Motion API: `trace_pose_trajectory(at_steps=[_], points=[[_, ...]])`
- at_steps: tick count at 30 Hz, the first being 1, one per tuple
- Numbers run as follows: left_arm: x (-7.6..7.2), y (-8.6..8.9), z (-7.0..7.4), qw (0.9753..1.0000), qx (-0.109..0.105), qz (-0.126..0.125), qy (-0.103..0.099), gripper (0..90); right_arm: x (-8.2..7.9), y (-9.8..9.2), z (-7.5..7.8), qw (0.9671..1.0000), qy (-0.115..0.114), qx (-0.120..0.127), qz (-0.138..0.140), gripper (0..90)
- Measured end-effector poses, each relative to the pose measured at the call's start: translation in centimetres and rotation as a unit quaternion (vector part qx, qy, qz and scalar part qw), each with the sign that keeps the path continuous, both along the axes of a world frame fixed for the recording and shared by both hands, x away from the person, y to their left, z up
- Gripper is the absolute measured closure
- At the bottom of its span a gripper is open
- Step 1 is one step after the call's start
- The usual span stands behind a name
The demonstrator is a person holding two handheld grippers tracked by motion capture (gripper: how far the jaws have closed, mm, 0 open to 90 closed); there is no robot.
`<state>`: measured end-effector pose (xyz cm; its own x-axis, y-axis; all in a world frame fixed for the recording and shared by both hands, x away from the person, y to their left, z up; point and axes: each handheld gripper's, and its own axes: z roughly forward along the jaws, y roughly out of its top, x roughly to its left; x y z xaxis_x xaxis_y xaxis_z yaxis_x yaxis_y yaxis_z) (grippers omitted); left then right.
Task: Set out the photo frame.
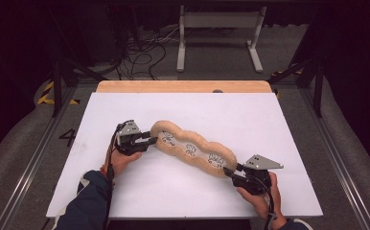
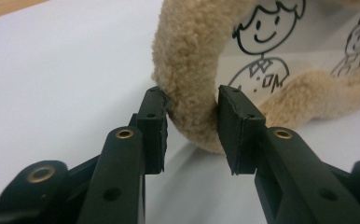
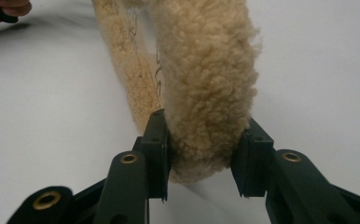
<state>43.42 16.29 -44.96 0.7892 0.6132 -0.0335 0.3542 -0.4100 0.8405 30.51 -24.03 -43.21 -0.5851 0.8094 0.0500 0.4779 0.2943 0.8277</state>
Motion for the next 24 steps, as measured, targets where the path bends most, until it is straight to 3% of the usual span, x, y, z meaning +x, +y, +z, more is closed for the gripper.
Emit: trace_pose_trajectory(at_steps=[4, 15, 18, 24], points=[[-0.9, 0.3, 0.0, 0.9999, 0.007, 0.003, -0.008, 64.7, 0.6, -0.2, 0.0, 1.0000, 0.000, -0.001, -0.002, 62.7], [-3.0, 1.2, -0.1, 1.0000, 0.008, 0.004, -0.003, 66.8, 1.7, -0.4, 0.0, 0.9999, -0.005, -0.009, 0.002, 62.4], [-3.7, 1.2, -0.1, 0.9997, 0.020, 0.006, -0.014, 67.0, 1.9, -0.4, 0.0, 1.0000, -0.002, -0.009, 0.002, 62.3], [-4.9, 1.6, -0.2, 0.9998, 0.017, 0.006, -0.012, 67.3, 2.3, -0.5, -0.1, 0.9999, -0.005, -0.011, 0.001, 61.9]])
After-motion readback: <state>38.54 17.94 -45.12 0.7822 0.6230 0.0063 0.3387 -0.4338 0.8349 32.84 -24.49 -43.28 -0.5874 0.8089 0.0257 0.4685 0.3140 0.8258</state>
